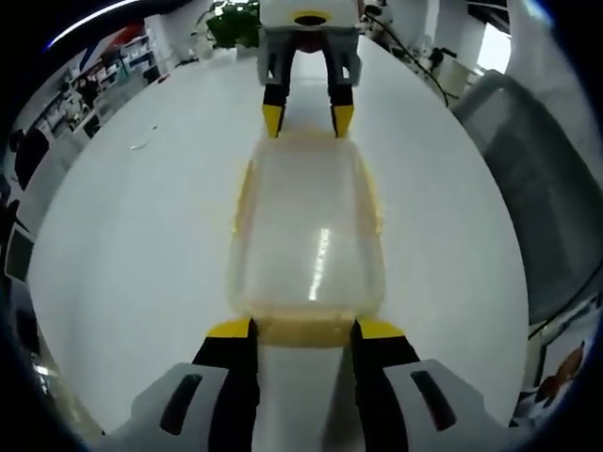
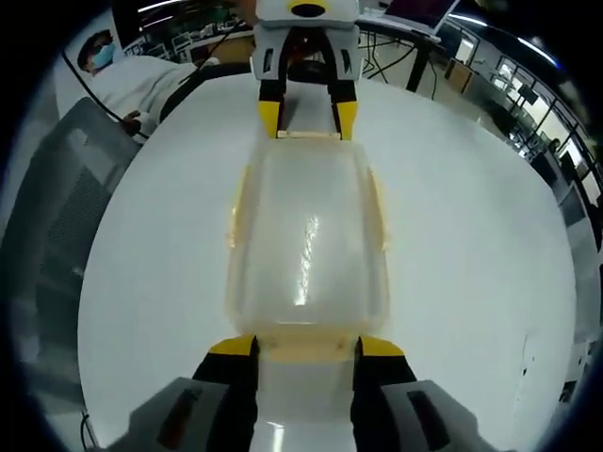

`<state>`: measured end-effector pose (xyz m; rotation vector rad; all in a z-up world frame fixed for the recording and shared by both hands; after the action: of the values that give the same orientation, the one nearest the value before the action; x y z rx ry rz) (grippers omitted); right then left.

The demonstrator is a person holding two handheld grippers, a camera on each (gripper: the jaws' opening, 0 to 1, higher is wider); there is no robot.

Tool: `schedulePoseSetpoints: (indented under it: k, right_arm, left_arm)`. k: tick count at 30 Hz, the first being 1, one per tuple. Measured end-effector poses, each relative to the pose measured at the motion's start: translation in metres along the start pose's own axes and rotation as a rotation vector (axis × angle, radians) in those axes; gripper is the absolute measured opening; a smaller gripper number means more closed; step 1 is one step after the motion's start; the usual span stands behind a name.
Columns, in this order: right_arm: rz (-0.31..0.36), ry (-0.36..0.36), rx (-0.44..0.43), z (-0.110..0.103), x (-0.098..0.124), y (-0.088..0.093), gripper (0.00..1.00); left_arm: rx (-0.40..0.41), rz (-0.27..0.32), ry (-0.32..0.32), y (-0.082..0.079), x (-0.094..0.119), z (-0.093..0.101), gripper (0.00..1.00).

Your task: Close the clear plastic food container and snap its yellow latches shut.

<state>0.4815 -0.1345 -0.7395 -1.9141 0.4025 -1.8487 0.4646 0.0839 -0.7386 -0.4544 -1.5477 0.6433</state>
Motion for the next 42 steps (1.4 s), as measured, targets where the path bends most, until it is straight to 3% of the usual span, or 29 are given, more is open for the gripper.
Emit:
schedulePoseSetpoints:
  k: [9,15,21,32,42]
  right_arm:
    - [-0.013,0.006,-0.008,0.0,0.0,-0.001,0.36]
    - [-0.037,0.013,-0.012,-0.004,0.0,-0.002,0.36]
    - [-0.058,0.013,-0.005,-0.012,0.001,-0.002,0.36]
    - [-0.056,0.023,0.004,-0.035,0.003,-0.004,0.36]
    - [-0.046,0.048,-0.003,-0.039,0.022,-0.01,0.36]
  left_arm:
    - [0.008,0.007,-0.012,0.001,0.001,0.001,0.37]
    - [-0.008,-0.022,-0.043,-0.002,0.001,0.004,0.37]
    - [-0.023,-0.008,-0.067,-0.004,0.002,0.016,0.37]
    - [-0.016,-0.081,-0.045,-0.008,0.005,0.032,0.36]
    - [-0.039,-0.084,-0.071,-0.022,0.016,0.035,0.36]
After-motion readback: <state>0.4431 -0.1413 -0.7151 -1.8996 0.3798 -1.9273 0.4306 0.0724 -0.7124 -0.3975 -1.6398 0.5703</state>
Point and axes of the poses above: the point that each gripper's makers call its tool centre point, and the gripper's own axes: x roughly backward along the fingers, z roughly to its right, y roughly out of its underside, the point moved 7 cm from there along x, roughly backward along the fingers, and after that the axes turned 10 degrees about z, right-handed, at the moved point
